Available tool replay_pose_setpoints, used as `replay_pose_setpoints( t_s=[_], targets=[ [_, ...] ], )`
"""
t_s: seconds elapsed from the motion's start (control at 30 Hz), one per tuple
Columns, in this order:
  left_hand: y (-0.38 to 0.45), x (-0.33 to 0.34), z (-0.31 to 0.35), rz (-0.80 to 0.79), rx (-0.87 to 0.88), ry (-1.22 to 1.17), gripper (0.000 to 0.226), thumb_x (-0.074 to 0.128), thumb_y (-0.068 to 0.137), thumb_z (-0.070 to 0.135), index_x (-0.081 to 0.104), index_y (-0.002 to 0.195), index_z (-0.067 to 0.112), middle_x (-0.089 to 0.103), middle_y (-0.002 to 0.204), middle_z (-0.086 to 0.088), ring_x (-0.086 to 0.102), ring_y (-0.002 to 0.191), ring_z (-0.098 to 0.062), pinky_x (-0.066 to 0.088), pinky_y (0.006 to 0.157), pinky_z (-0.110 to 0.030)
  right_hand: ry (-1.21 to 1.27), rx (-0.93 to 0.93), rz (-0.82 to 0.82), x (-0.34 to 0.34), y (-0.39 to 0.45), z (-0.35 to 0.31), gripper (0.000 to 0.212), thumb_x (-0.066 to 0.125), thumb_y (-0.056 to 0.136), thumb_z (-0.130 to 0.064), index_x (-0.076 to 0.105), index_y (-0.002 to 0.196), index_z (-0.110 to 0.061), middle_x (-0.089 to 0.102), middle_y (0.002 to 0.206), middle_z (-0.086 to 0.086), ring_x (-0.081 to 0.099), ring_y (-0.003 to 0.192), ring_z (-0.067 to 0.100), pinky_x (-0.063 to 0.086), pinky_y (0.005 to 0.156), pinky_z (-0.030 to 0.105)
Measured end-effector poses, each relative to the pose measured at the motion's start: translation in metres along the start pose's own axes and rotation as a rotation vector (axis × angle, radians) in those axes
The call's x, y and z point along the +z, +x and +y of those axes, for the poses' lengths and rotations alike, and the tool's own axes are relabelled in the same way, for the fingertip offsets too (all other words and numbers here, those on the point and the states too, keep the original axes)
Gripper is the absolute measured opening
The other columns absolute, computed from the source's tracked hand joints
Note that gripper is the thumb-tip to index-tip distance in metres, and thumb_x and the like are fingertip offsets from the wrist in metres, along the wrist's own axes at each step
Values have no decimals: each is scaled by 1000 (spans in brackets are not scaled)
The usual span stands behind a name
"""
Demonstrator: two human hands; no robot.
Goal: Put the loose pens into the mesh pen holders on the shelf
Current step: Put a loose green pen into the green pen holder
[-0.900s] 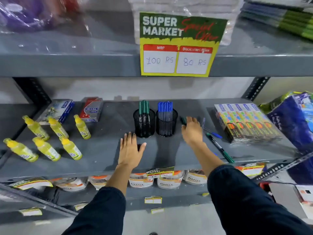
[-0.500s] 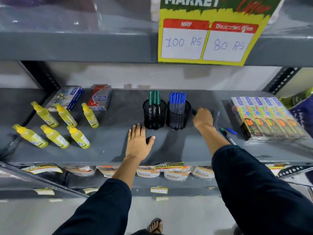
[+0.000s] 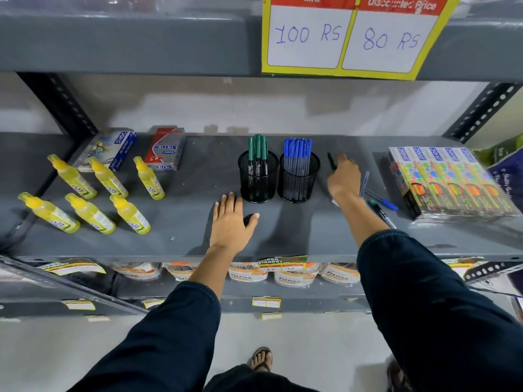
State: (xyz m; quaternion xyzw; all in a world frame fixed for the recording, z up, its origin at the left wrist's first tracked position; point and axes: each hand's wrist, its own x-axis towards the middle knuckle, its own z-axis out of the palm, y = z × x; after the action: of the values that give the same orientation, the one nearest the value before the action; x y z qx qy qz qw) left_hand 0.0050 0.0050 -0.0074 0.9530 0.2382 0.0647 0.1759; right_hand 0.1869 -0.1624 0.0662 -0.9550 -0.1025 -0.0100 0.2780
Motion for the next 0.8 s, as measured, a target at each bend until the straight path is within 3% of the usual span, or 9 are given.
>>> replay_pose_setpoints(
  t_s=[0.07,0.13,0.27,0.33,0.4,0.47,0.57,0.7,0.8],
  targets=[
    [0,0,0,3,2,-4,62,39,94,44,28,142,7,25,154,-16,14,144,-32,6,121,-44,95,-7,69,-11,5,-10,53,49,86,4,36,137,-4,52,126,27,55,111,40,48,89,40],
    [0,1,0,5,1,2,61,39,94,44,28,142,7,25,154,-16,14,144,-32,7,121,-44,204,-46,132,-23,12,-20,58,50,85,-1,33,140,-4,58,119,26,59,106,39,47,78,36],
    [1,1,0,7,-6,14,63,38,95,46,26,143,8,23,154,-15,13,145,-31,7,121,-43,437,-206,139,-46,7,-55,62,55,81,-3,34,140,-5,68,106,24,64,81,28,44,61,20],
    [0,1,0,13,-8,3,64,38,94,46,26,143,7,24,154,-15,14,145,-31,7,121,-43,549,-298,122,-51,-3,-77,61,58,79,-1,40,137,-9,68,95,17,65,77,28,53,65,25],
    [0,0,-1,14,-11,-13,65,40,94,46,26,143,7,24,154,-16,14,145,-31,7,121,-43,629,-389,106,-46,-12,-96,60,59,78,-1,42,134,-12,61,83,4,68,78,29,59,71,39],
    [-1,0,-1,10,-10,-29,65,40,94,46,26,143,7,24,154,-16,13,145,-31,7,121,-43,646,-455,77,-33,-19,-109,58,59,80,0,40,134,-12,56,80,-1,67,76,27,60,70,40],
    [-1,-1,-1,0,-6,-29,65,38,94,47,24,144,7,23,155,-15,12,145,-30,7,121,-42,621,-471,28,-11,-28,-120,54,58,84,3,38,133,-11,56,88,5,66,78,27,60,72,37],
    [-1,0,-2,-2,-4,-49,65,39,94,46,24,144,7,23,155,-16,12,145,-30,7,121,-43,486,-482,-50,20,-32,-120,52,58,85,4,37,131,-12,60,93,16,64,79,30,57,74,48],
    [-1,0,-2,-2,-2,-49,66,39,94,46,24,144,6,23,155,-15,12,145,-30,6,121,-43,363,-474,-94,34,-32,-117,49,59,85,2,41,130,-9,59,111,20,64,92,33,55,82,48]
  ],
)
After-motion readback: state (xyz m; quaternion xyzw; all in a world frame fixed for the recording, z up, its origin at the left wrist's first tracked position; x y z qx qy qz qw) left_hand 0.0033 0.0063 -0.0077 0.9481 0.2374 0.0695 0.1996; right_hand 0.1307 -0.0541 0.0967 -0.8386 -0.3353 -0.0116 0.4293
